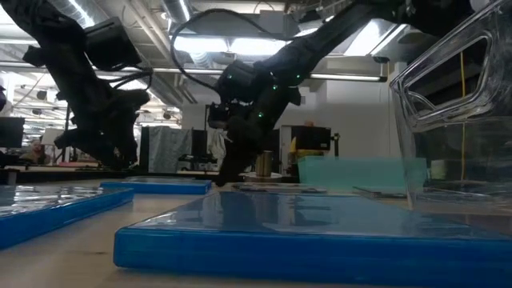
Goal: Pick & place jewel cases by type
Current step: Put the top blue CD case into the blue bin
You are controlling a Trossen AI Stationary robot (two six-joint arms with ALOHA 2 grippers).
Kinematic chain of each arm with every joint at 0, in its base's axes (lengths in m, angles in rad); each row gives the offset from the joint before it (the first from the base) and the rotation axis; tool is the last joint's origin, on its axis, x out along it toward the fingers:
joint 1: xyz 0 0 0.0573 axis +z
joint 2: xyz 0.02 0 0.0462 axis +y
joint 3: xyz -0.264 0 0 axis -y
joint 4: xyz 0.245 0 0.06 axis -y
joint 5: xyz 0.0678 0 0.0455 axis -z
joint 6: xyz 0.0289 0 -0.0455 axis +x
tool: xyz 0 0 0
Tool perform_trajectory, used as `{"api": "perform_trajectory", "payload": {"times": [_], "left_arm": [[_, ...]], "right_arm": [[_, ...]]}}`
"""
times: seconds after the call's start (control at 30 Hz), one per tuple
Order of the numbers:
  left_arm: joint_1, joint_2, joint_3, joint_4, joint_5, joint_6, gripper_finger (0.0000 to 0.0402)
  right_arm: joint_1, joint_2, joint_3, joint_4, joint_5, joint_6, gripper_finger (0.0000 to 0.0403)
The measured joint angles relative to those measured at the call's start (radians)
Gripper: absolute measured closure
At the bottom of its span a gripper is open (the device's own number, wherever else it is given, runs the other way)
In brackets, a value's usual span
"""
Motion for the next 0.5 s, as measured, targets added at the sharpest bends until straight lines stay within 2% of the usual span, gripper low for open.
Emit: {"api": "perform_trajectory", "payload": {"times": [0.17, 0.5], "left_arm": [[0.0, 0.067, 0.0, 0.022, 0.002, 0.011, 0.0209], [0.0, 0.22, 0.002, 0.178, 0.05, 0.018, 0.0209]], "right_arm": [[-0.002, 0.015, 0.002, 0.006, -0.034, 0.041, 0.0396], [-0.001, 0.017, 0.002, 0.015, -0.036, 0.042, 0.0394]]}}
